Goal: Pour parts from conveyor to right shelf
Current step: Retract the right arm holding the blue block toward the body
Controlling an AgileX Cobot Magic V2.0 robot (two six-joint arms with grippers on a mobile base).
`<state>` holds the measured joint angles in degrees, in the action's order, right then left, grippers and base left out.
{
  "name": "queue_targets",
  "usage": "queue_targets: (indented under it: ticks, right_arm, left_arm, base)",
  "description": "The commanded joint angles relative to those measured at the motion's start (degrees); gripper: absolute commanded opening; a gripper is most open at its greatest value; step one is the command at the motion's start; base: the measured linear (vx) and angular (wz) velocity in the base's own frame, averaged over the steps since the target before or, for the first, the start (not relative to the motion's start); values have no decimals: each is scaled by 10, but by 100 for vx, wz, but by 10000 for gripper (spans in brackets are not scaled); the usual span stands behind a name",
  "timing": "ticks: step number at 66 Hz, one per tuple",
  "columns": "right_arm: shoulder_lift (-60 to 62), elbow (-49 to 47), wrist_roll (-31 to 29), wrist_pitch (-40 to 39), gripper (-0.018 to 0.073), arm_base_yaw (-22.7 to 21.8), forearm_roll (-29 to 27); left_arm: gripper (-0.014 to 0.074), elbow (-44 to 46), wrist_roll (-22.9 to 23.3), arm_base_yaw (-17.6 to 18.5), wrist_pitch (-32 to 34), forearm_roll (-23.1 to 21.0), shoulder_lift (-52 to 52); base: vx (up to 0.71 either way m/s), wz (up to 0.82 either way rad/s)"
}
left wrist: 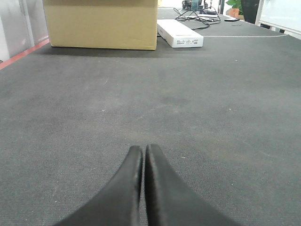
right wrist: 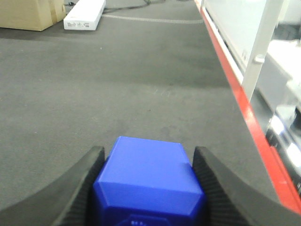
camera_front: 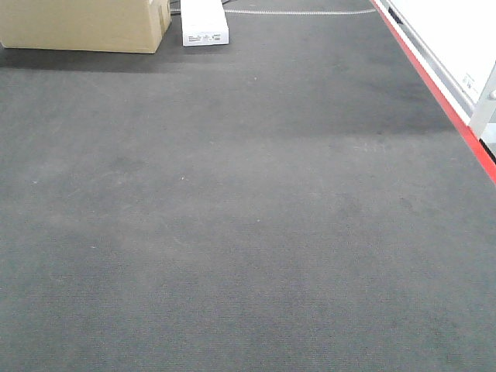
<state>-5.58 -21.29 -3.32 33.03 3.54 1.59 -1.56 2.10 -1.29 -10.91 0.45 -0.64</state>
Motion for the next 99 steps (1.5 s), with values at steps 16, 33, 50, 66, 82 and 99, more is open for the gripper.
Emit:
queue_targets:
  ticks: [16,33,50,66,82,99]
  right_arm:
    - [25,10,-11,-55,-2,-3,3]
    - [25,10,-11,-55,-2,-3,3]
    - [25,10,-11,-55,-2,-3,2]
    - [25,10,-11,-53,-2,-3,2]
    - [25,10,-11,-53,-2,-3,2]
    - [25,10,-11,-53,-2,-3,2]
  left_arm:
    - [-6,11,5,-2,41,-5,-7]
    - [-6,11,5,-2,41,-5,-7]
    - [-6,11,5,-2,41,-5,-7]
    - [-6,11,5,-2,41,-5,-7]
    - [-6,11,5,-2,41,-5,-7]
    - [-6,11,5,-2,41,-5,-7]
  base:
    - [0,0]
    - [0,0]
    - [0,0]
    - [0,0]
    - [0,0]
    - [-1,1]
